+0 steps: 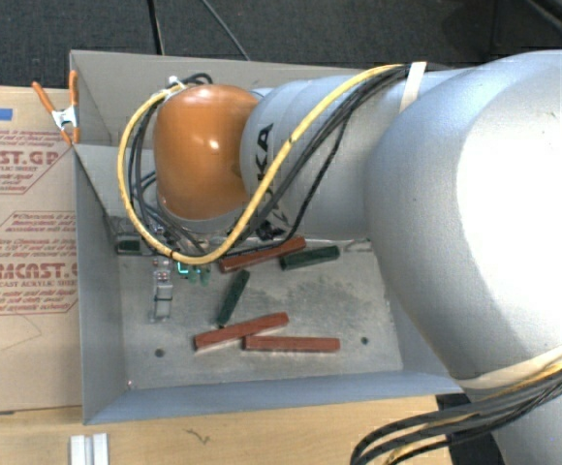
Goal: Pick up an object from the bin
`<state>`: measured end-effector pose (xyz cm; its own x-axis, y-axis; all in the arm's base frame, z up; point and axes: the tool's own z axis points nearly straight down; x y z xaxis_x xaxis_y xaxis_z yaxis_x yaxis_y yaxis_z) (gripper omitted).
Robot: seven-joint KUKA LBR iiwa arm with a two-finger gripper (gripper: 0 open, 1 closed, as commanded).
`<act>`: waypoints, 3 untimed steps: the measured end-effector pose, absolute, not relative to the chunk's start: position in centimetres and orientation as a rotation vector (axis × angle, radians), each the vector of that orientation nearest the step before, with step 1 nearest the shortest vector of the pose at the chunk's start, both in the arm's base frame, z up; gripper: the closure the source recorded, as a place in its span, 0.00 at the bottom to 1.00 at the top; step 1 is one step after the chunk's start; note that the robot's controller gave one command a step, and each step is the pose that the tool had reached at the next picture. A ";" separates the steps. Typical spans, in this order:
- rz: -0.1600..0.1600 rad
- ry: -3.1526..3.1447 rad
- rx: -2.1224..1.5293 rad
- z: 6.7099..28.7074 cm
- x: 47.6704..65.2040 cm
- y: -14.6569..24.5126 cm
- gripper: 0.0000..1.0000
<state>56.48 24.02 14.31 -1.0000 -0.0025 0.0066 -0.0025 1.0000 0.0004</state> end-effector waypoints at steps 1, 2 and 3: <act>0.006 -3.121 0.276 6.6 51.8 15.3 0.00; 0.002 -3.080 0.627 10.0 52.7 9.7 0.00; 0.000 -3.123 0.319 9.9 49.3 4.3 0.00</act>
Offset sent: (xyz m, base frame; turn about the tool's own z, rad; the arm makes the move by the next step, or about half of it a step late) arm -0.0443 -0.0837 -0.0731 -0.1768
